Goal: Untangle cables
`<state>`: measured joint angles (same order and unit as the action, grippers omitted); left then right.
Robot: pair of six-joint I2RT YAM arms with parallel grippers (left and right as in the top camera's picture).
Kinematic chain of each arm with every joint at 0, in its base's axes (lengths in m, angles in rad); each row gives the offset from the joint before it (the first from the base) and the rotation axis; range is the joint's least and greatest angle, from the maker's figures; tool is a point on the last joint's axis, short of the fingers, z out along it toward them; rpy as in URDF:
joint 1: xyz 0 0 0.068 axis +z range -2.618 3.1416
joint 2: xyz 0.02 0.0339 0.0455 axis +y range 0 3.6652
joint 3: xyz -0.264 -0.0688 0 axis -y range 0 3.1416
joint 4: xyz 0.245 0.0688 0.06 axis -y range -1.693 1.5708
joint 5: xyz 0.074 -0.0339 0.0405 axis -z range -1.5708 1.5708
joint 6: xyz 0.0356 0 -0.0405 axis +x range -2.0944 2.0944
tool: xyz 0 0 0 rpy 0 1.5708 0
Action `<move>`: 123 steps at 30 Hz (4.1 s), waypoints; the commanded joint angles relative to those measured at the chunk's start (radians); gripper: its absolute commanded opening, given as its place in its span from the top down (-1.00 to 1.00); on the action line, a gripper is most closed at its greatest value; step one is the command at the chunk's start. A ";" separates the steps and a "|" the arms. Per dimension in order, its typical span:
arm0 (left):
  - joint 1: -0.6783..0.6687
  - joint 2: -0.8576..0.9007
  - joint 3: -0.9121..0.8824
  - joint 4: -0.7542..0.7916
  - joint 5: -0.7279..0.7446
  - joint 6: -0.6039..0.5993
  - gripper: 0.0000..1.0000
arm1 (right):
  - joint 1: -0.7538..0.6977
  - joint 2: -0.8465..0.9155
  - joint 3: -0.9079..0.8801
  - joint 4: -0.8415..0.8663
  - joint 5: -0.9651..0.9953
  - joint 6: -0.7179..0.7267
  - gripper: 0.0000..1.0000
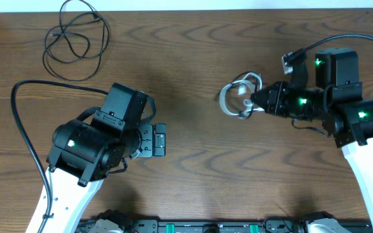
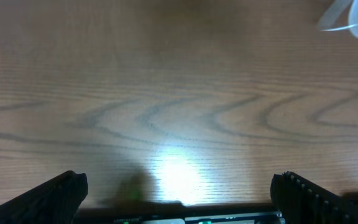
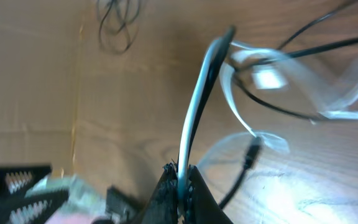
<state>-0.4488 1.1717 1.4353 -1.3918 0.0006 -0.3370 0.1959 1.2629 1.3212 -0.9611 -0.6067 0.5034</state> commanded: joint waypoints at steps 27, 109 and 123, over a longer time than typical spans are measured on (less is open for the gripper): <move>-0.001 0.054 -0.005 0.071 0.194 -0.159 -0.99 | 0.322 0.044 0.006 0.068 0.103 0.099 0.75; -0.026 0.471 -0.301 0.345 0.321 -0.074 0.27 | 0.322 0.064 0.006 -0.169 0.489 0.221 -0.99; -0.034 0.443 -0.299 0.364 0.322 -0.074 0.85 | 0.322 0.064 0.006 -0.172 0.489 0.221 -0.98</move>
<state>-0.4816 1.6344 1.1213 -1.0168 0.3168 -0.4156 0.5213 1.3262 1.3209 -1.1328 -0.1333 0.7376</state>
